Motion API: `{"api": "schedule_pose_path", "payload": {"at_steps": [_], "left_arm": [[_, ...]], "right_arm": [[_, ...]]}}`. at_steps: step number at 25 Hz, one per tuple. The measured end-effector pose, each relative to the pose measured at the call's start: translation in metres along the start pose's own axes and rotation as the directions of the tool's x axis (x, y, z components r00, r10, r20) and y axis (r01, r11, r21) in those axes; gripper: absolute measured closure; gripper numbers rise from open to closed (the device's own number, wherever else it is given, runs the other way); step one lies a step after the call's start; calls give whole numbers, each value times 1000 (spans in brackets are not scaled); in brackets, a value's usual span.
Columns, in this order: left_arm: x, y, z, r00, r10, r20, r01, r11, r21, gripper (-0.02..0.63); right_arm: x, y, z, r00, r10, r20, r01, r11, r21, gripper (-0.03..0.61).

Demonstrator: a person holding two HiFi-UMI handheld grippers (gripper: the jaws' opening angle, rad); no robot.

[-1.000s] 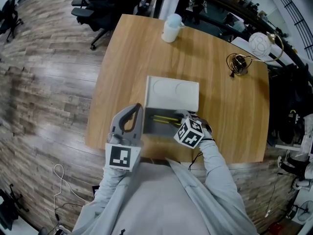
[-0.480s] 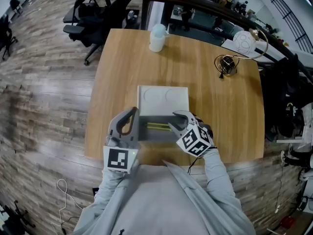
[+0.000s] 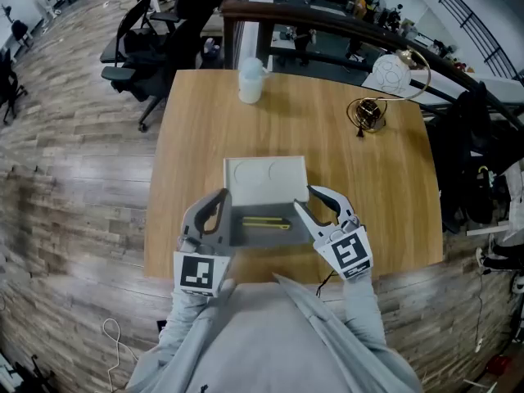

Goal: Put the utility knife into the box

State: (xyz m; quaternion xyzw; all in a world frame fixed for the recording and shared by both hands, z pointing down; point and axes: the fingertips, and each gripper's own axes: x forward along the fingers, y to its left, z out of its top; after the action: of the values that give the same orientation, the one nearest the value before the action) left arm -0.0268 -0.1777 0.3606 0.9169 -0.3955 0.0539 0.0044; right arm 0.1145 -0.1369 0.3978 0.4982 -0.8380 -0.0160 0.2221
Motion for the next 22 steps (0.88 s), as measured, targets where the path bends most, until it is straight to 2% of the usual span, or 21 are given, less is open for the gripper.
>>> {"api": "schedule_pose_path", "payload": {"at_steps": [5,8,12,15,22], "left_arm": [[1,-6,5,1000,-19,10,19,1000,4,595],[2,-13,7,999,-32,15,33,999,-1,595],[4,-21,5,998,-60,16,59,998,13,595],[5,-26,4,998,-65,7,65,998,-16,595],[5,-32,2,997,-75,-2,75,997,-28,595]], "right_arm": [[-26,-14,22,981,-90,175,56,980,189,445],[-39,-17,31,962,-136,235,69,960,272,468],[-49,-18,37,946,-181,271,90,944,316,494],[-55,-20,38,938,-209,277,110,936,334,519],[-60,-18,32,933,-238,271,129,922,364,561]]}}
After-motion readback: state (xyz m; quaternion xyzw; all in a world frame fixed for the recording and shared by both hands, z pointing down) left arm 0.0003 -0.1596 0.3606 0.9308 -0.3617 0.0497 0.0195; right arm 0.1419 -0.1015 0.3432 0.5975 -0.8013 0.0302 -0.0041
